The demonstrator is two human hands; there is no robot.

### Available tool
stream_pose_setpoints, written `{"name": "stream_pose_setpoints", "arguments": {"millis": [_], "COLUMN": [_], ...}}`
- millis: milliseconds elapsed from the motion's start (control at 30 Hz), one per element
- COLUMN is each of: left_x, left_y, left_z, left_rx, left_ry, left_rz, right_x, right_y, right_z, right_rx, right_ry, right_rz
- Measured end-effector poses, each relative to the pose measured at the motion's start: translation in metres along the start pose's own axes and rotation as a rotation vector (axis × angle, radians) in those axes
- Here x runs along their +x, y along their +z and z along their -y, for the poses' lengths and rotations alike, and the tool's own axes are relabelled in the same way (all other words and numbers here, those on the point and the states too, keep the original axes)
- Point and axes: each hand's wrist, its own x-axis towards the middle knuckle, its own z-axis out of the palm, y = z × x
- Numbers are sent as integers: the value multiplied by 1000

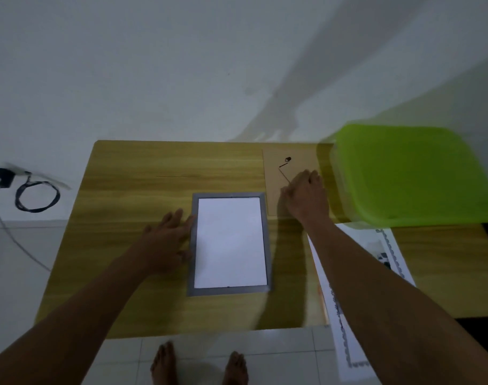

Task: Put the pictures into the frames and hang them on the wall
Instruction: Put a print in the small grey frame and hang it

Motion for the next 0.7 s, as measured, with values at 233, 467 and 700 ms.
{"name": "stream_pose_setpoints", "arguments": {"millis": [233,467,700], "left_x": [1,-1,-5], "left_y": [-1,-4,-9], "left_z": [-1,-5,-10], "left_rx": [-9,-12,-39], "left_ry": [-13,-35,-52], "left_rz": [35,60,59], "right_x": [34,22,4], "right_y": [-13,-35,-80], "right_z": [-1,6,27], "right_rx": [27,8,-89], "right_ry": [-1,13,-73], "right_rz": [-28,-77,-202]}}
